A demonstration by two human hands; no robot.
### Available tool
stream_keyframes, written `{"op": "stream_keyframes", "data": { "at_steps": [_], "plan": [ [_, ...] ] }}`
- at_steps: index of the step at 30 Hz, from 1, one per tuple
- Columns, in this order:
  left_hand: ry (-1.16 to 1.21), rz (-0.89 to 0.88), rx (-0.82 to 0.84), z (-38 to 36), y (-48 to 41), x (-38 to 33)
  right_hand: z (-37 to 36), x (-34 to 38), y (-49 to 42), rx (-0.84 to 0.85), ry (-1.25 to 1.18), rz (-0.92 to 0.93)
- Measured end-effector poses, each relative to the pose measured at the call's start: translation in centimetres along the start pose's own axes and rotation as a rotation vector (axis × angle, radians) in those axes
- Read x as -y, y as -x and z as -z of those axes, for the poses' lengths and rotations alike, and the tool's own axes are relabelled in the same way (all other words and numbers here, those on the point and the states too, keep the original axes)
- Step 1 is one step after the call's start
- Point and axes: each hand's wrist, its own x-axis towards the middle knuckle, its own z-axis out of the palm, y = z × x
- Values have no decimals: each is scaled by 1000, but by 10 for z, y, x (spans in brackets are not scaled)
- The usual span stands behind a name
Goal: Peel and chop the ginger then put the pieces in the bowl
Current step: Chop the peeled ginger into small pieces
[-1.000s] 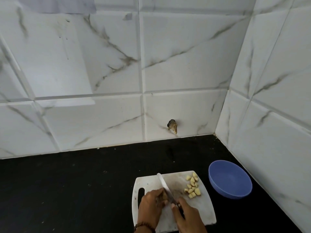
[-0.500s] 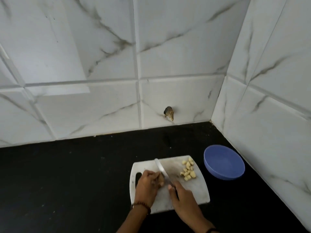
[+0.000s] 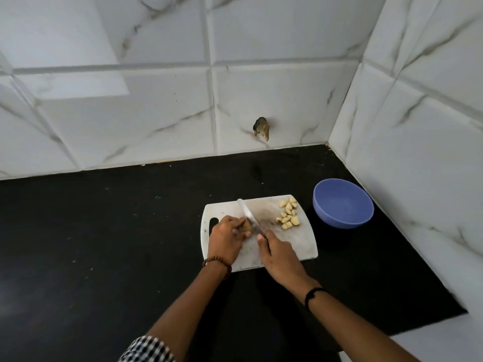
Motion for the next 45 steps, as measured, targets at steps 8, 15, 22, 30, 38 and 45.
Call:
{"op": "stream_keyframes", "data": {
  "at_steps": [8, 15, 22, 30, 38, 45],
  "plan": [
    [-77, -38, 52, -2, -6, 1, -7, -2, 3, -35, 65, 17],
    [-64, -49, 33, -2, -7, 2, -7, 2, 4, -74, 127, 57],
    [-52, -46, 46, -1, -6, 5, -7, 4, 4, -41, 171, 28],
    [-58, -73, 60, -2, -2, 5, -12, 4, 9, -43, 199, 17],
    [33, 28, 23, 1, -10, 3, -7, 10, 4, 26, 238, -15],
    [60, 30, 46, 5, -14, 0, 1, 16, -5, 100, 266, -69]
  ]
}}
